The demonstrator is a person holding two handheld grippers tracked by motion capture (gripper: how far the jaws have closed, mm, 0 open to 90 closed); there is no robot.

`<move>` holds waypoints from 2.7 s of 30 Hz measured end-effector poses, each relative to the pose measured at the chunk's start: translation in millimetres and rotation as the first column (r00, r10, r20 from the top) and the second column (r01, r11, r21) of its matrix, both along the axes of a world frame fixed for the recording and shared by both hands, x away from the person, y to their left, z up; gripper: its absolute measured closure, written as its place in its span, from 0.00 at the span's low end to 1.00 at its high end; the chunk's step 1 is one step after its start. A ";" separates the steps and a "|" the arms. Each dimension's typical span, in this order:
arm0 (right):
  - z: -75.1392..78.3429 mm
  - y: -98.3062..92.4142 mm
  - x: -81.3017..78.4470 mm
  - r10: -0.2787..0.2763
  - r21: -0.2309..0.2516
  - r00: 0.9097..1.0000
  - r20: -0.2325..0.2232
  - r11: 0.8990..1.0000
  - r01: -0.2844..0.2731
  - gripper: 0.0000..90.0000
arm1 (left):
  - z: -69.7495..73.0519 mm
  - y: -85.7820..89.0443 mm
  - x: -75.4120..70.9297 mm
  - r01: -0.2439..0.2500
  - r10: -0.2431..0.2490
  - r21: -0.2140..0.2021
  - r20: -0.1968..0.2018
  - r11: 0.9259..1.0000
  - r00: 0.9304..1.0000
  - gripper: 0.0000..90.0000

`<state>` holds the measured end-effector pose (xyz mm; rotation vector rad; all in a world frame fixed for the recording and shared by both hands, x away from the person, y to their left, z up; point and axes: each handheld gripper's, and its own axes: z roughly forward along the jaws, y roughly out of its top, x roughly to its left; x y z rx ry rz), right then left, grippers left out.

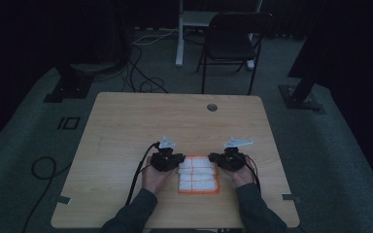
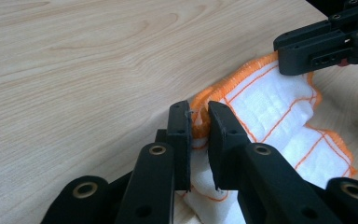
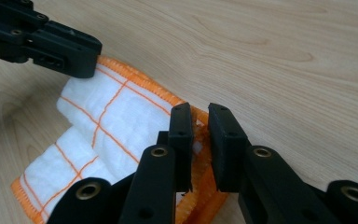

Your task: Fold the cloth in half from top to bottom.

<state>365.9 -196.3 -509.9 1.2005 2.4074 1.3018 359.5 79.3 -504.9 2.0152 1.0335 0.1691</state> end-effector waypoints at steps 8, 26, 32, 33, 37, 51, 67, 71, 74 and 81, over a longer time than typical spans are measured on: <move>4.9 1.1 -8.2 0.013 -0.027 0.999 0.035 1.000 -0.012 0.90 | 2.8 1.4 -8.2 0.009 -0.009 -0.010 0.019 1.000 1.000 0.90; 2.3 -6.2 -43.8 0.042 -0.014 0.997 0.072 0.999 -0.041 0.90 | 1.3 7.4 -37.6 0.042 -0.041 -0.005 0.047 0.999 0.998 0.89; 0.2 -7.6 -51.7 0.054 -0.016 0.996 0.073 0.998 -0.053 0.90 | -2.0 9.0 -45.6 0.053 -0.053 -0.006 0.041 0.999 0.998 0.89; 0.2 -7.9 -52.4 0.056 -0.017 0.996 0.074 0.998 -0.055 0.89 | -2.6 9.2 -46.7 0.053 -0.053 -0.005 0.042 0.999 0.998 0.89; 0.9 -9.5 -52.5 0.067 -0.009 0.994 0.083 0.998 -0.066 0.77 | -5.6 9.8 -49.5 0.057 -0.057 0.002 0.038 0.998 0.998 0.89; 17.4 -7.8 -34.5 -0.007 0.020 0.992 0.125 1.000 0.005 0.67 | -17.0 11.9 -69.8 0.109 -0.109 0.021 0.027 0.994 0.994 0.87; -0.6 24.9 10.8 0.055 0.050 0.998 -0.011 0.997 -0.054 0.62 | -23.1 12.6 -77.0 0.127 -0.127 0.025 0.015 0.992 0.992 0.87; -2.6 24.5 11.5 0.099 0.075 0.994 -0.039 0.993 -0.096 0.90 | -22.7 14.4 -79.0 0.130 -0.130 0.022 0.014 0.991 0.991 0.86; 0.1 23.2 6.6 0.103 0.066 0.995 -0.019 0.993 -0.101 0.96 | -20.2 16.6 -79.6 0.125 -0.125 0.012 0.022 0.992 0.992 0.85; 13.7 8.8 -12.2 0.109 0.077 0.994 0.032 0.991 -0.111 0.97 | -3.9 26.4 -75.1 0.094 -0.093 -0.011 0.067 0.996 0.993 0.82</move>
